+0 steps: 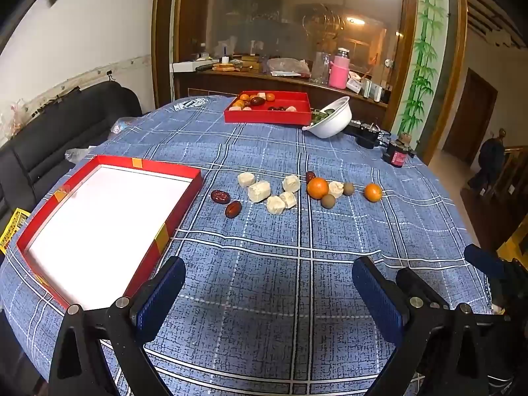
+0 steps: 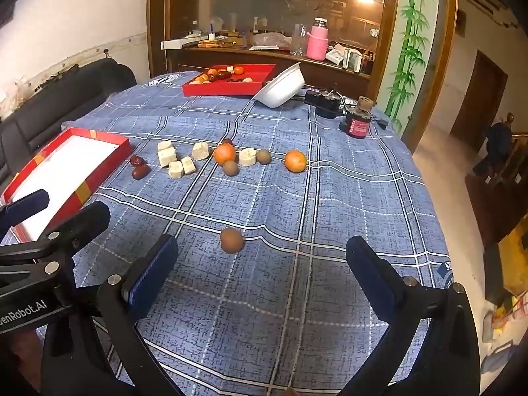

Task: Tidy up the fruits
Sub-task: 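Move both tools toward the row of fruits and pastries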

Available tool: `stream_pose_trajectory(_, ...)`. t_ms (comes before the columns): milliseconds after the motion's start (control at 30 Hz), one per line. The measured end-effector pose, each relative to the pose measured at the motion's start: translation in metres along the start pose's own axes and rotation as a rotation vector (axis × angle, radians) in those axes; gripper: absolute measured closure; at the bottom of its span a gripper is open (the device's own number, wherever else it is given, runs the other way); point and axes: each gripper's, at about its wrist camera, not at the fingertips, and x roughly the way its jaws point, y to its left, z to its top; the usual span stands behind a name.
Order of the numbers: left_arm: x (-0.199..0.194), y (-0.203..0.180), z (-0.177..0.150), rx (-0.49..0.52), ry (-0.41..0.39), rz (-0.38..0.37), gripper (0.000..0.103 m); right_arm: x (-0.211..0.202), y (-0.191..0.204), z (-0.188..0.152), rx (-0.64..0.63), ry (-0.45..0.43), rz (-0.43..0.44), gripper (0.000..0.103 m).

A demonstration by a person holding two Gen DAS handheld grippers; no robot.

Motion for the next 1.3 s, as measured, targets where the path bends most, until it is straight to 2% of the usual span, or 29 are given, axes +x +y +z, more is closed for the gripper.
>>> stream_pose_trajectory(733, -0.0006, 0.0057, -0.0042, -0.004, 0.017, -0.003, 0.002, 0.0042, 0.0062, -0.001, 0.011, 0.007, 0.007, 0.0)
stream_pose_trajectory(1300, 0.0021, 0.0057, -0.0076, -0.002, -0.008, -0.001, 0.002, 0.0064, 0.0052, -0.0061, 0.018, -0.004, 0.022, 0.0)
